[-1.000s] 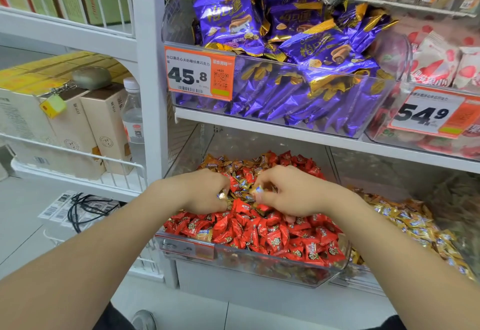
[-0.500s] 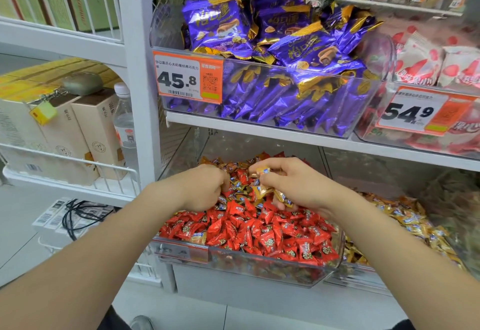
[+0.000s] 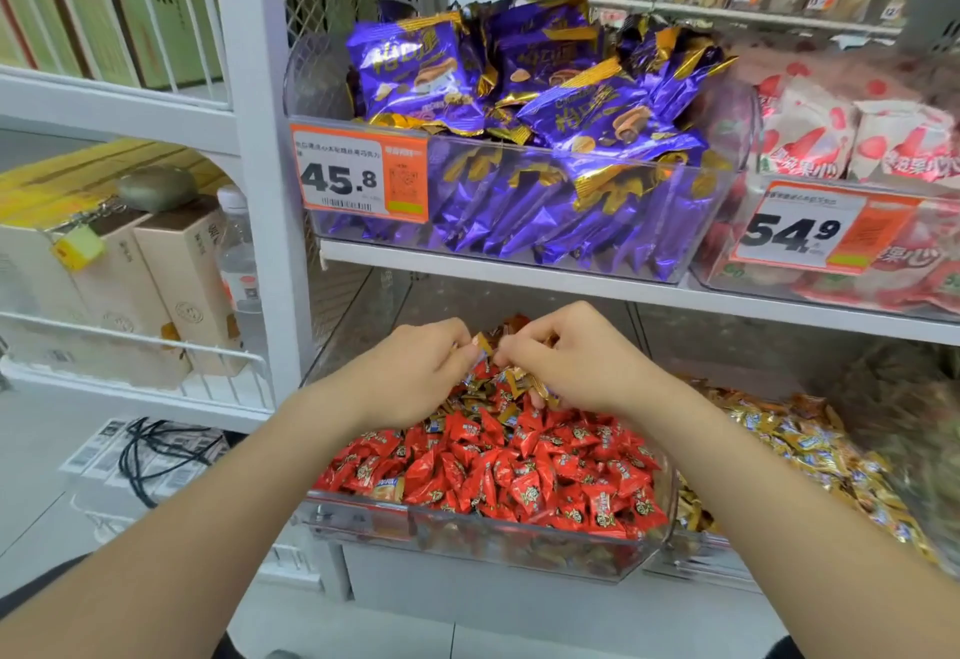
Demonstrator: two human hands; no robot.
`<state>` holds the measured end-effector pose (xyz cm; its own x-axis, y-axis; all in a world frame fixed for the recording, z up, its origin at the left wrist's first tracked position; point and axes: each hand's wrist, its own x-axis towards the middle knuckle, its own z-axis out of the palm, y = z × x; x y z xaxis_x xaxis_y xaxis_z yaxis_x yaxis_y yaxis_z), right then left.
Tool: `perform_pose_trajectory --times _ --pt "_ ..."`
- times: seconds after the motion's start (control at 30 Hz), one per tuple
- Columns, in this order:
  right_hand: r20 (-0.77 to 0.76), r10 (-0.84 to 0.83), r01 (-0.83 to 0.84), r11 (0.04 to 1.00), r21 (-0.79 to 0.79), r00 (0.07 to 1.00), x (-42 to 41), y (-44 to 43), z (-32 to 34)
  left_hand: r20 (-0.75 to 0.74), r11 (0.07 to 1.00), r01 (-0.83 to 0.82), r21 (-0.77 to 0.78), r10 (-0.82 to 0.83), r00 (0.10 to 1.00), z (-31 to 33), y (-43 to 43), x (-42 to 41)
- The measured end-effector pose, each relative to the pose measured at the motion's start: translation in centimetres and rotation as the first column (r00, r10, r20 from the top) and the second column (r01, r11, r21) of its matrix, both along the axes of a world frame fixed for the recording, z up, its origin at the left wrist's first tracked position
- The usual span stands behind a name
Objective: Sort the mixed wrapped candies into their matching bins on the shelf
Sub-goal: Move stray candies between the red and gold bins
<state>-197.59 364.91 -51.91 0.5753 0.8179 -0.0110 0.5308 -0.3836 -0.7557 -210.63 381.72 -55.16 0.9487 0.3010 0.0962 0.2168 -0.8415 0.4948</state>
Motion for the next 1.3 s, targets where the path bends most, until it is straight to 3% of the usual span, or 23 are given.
perform_pose_trajectory --times 0.17,0.37,0.53,0.67,0.8,0.9,1.0,1.07,1.17,1.3 --pt "0.079 0.021 -0.025 0.998 0.053 0.997 0.3 -1.9 0.4 0.176 0.974 0.000 -0.225 0.040 0.984 1.1 -3.0 0.1" --pt "0.019 0.016 -0.018 0.991 0.135 1.000 0.8 -8.5 0.6 0.216 0.874 0.164 -0.458 -0.070 0.974 1.3 -8.4 1.1" --pt "-0.108 -0.219 0.230 0.968 0.101 0.970 2.3 -15.7 0.7 0.218 0.920 0.125 -0.371 -0.044 0.975 1.7 -14.5 3.2" --pt "-0.119 -0.460 0.472 0.876 0.098 0.880 6.1 -20.3 -0.8 0.226 0.857 0.193 -0.478 -0.092 0.970 3.0 -19.9 6.0" --pt "-0.030 -0.610 0.610 0.789 0.070 0.792 9.5 -23.6 -2.9 0.149 0.924 0.226 -0.309 -0.188 0.971 2.3 -24.2 10.0" --pt "0.084 -0.631 0.633 0.774 0.002 0.771 11.1 -24.9 -4.3 0.111 0.959 0.199 -0.204 -0.179 0.978 0.6 -25.7 13.7" --pt "-0.106 -0.561 0.567 0.823 0.037 0.821 11.5 -25.0 -4.8 -0.086 0.952 0.257 -0.168 -0.274 0.958 -1.5 -24.9 16.2" --pt "-0.189 -0.458 0.475 0.878 0.054 0.868 11.4 -25.0 -4.4 -0.141 0.937 0.344 -0.056 -0.349 0.927 -1.8 -24.0 16.2" --pt "0.003 -0.358 0.357 0.934 -0.024 0.934 11.3 -25.1 -3.5 -0.008 0.882 0.421 0.213 -0.429 0.903 -0.8 -22.9 13.3" --pt "0.244 -0.261 0.292 0.951 -0.101 0.934 9.5 -23.7 -1.4 0.153 0.801 0.345 0.489 -0.468 0.870 0.9 -20.2 6.5"
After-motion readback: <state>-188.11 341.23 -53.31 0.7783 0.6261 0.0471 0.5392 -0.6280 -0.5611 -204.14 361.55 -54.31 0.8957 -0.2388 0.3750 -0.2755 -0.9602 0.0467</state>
